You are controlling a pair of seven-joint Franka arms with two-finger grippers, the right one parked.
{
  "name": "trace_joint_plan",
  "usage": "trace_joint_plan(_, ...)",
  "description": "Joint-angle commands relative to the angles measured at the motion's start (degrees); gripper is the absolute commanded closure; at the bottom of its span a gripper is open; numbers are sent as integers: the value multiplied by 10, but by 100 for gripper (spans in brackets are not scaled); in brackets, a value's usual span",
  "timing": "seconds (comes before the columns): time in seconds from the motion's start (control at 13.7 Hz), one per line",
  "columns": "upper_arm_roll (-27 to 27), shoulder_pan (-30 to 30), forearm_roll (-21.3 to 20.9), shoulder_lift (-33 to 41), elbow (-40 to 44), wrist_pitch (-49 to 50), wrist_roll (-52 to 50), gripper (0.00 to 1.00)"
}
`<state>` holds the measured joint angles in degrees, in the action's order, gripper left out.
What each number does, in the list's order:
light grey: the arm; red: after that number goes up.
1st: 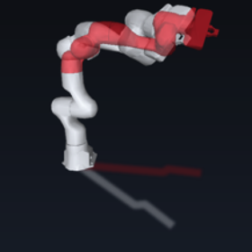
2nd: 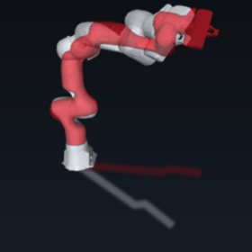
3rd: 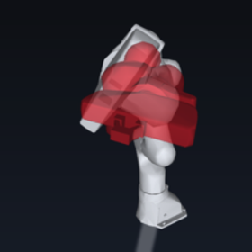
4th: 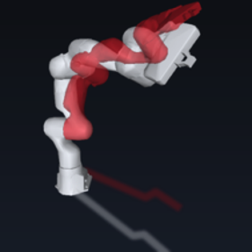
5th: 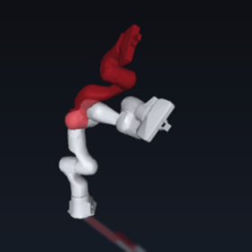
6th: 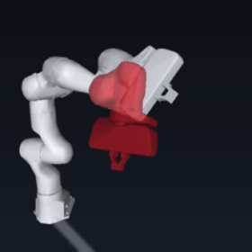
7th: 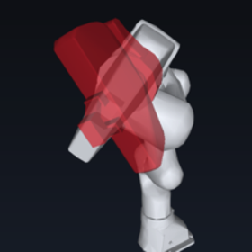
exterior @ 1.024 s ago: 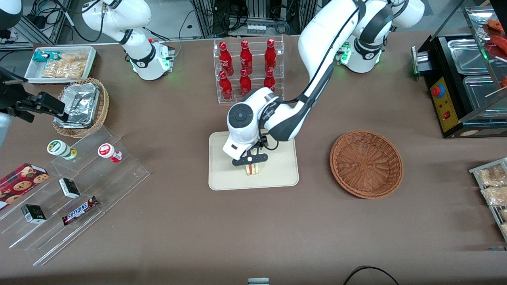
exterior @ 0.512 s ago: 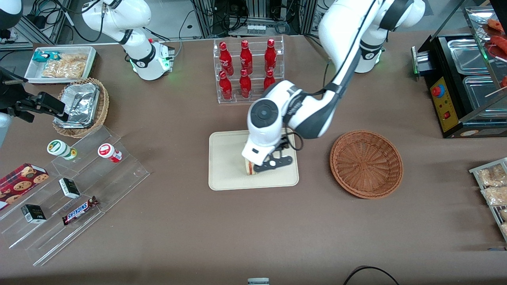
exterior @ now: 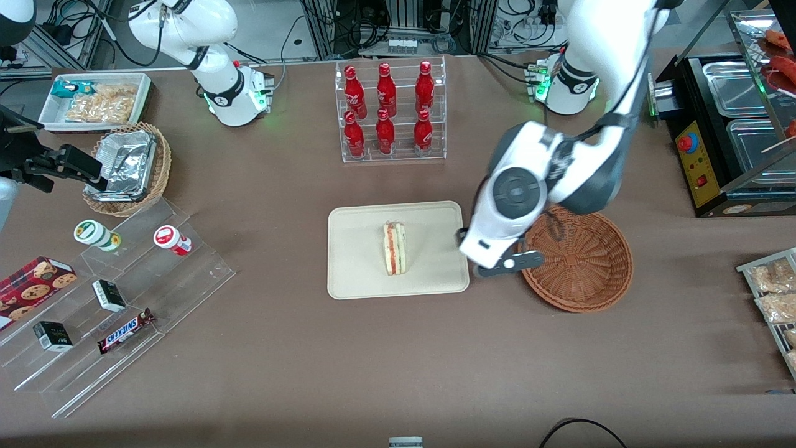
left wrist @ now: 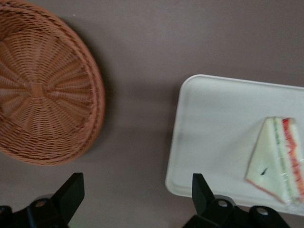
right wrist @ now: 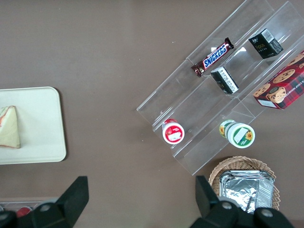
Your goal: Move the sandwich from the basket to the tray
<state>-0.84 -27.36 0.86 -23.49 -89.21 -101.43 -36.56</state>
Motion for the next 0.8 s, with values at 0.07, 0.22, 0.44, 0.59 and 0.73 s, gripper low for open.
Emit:
trace_joint_plan(0.07, -2, 73, 10, 89, -93, 7, 119, 0)
trace_joint_plan(0.22, -2, 109, 10, 106, -96, 32, 177, 0)
trace_joint_plan(0.44, -1, 157, 3, 133, -91, 73, 245, 0)
trace_joint_plan(0.59, 0, 188, 0, 160, -90, 105, 249, 0)
trace_joint_plan(0.73, 0, 205, -2, 182, -90, 116, 268, 0)
